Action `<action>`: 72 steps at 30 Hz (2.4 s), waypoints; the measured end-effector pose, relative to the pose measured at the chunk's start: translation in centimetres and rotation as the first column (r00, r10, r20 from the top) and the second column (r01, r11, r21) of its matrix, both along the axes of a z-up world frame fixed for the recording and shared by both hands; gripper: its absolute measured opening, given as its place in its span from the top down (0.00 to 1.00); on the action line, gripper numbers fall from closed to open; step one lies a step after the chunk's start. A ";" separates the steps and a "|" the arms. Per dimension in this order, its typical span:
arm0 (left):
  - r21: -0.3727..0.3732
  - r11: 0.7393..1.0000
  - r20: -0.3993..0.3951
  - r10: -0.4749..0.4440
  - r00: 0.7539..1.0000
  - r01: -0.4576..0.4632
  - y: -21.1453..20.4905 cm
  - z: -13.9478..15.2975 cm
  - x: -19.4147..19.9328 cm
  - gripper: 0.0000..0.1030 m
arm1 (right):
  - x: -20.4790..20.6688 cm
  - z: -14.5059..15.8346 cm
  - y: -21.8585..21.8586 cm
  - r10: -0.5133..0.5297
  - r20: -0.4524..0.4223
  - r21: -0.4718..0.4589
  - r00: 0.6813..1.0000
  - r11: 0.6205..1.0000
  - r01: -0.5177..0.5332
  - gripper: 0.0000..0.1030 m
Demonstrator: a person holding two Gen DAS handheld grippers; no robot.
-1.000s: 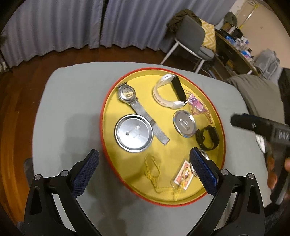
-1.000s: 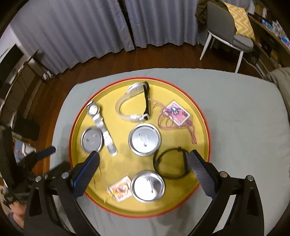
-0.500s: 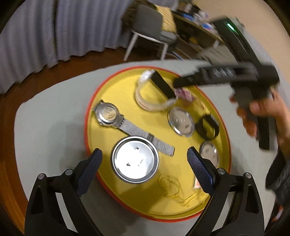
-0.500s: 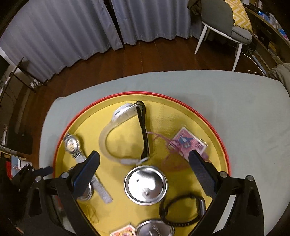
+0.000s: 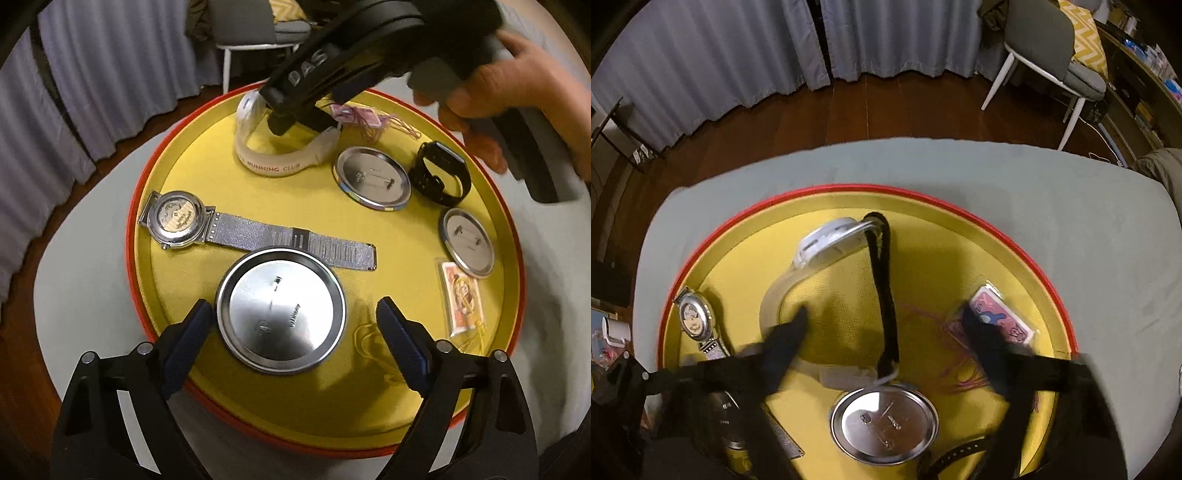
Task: Organize jewelry
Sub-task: 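Grasp a silver badge with left tool while right tool grasps the white sports band, then lift the badge with left tool while right tool carries the white band onto the bed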
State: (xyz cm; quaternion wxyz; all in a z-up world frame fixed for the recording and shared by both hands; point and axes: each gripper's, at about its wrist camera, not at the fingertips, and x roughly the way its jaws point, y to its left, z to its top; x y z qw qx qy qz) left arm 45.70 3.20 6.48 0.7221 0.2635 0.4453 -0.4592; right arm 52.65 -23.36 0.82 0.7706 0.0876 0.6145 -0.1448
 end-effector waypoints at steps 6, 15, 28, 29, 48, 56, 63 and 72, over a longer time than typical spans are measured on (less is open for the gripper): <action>-0.019 1.000 0.026 -0.003 1.000 0.003 1.1 0.1 0.5 0.33 | 0.1 -0.8 0.8 0.021 -0.009 -0.004 1.000 1.000 -0.021 0.52; -0.027 1.000 0.082 -0.005 0.997 0.008 1.3 0.4 0.2 0.57 | -0.2 -0.5 1.5 0.021 0.032 -0.014 0.999 1.000 -0.020 0.70; -0.063 0.996 0.096 -0.051 0.994 0.058 0.4 1.1 -1.4 0.36 | 0.0 -0.5 1.8 0.018 0.036 -0.008 0.999 1.000 -0.018 0.70; -0.080 0.995 0.081 -0.045 0.996 0.052 0.6 1.2 -1.2 0.45 | 0.0 -0.5 1.8 0.019 0.036 -0.007 0.999 1.000 -0.019 0.70; -0.065 0.994 0.090 -0.082 0.993 0.088 0.9 0.4 -1.2 1.00 | -0.4 -0.6 0.6 -0.014 0.066 -0.004 0.998 1.000 0.015 0.90; -0.090 0.993 0.063 -0.067 0.996 0.073 1.2 0.6 -1.6 1.00 | -0.8 0.0 0.7 -0.015 0.109 0.003 0.994 1.000 0.015 0.91; -0.147 0.989 0.072 -0.017 0.997 0.028 2.2 3.1 -1.1 1.00 | -0.6 2.6 1.3 0.003 0.174 0.002 0.985 1.000 -0.003 0.91; -0.200 0.979 0.126 -0.017 0.992 0.042 2.3 7.6 -3.0 1.00 | -2.3 7.6 1.5 0.010 0.268 -0.003 0.963 1.000 -0.010 0.91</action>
